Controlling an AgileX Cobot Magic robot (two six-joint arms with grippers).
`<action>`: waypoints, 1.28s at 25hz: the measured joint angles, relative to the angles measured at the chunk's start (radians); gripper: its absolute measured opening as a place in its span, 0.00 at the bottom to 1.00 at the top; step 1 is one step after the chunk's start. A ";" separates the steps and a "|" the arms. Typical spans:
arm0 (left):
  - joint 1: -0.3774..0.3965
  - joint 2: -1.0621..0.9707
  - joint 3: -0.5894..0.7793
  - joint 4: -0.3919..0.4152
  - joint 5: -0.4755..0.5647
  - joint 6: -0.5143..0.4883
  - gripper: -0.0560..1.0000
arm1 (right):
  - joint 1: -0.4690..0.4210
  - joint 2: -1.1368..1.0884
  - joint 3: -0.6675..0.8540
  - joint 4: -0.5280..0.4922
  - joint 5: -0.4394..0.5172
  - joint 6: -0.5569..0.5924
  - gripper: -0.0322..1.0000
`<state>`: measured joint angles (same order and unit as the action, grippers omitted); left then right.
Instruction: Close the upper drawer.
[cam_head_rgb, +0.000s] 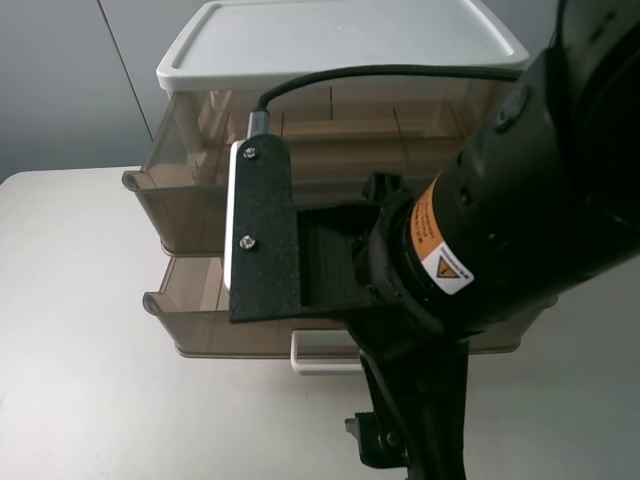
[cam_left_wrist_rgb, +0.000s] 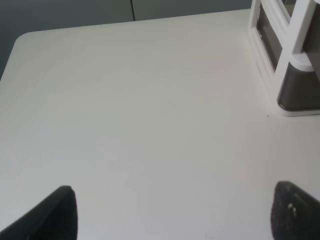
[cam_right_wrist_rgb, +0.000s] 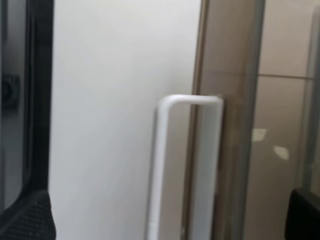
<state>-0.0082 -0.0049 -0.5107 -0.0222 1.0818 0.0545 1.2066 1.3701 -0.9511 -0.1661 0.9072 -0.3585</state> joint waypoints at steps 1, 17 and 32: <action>0.000 0.000 0.000 0.000 0.000 0.000 0.75 | 0.000 0.001 0.000 -0.013 -0.002 -0.002 0.71; 0.000 0.000 0.000 0.000 0.000 0.000 0.75 | -0.058 0.019 0.000 -0.080 -0.071 -0.077 0.71; 0.000 0.000 0.000 0.000 0.000 0.000 0.75 | -0.152 0.019 0.000 -0.085 -0.163 -0.150 0.71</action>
<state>-0.0082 -0.0049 -0.5107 -0.0222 1.0818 0.0545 1.0547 1.3896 -0.9511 -0.2507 0.7445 -0.5082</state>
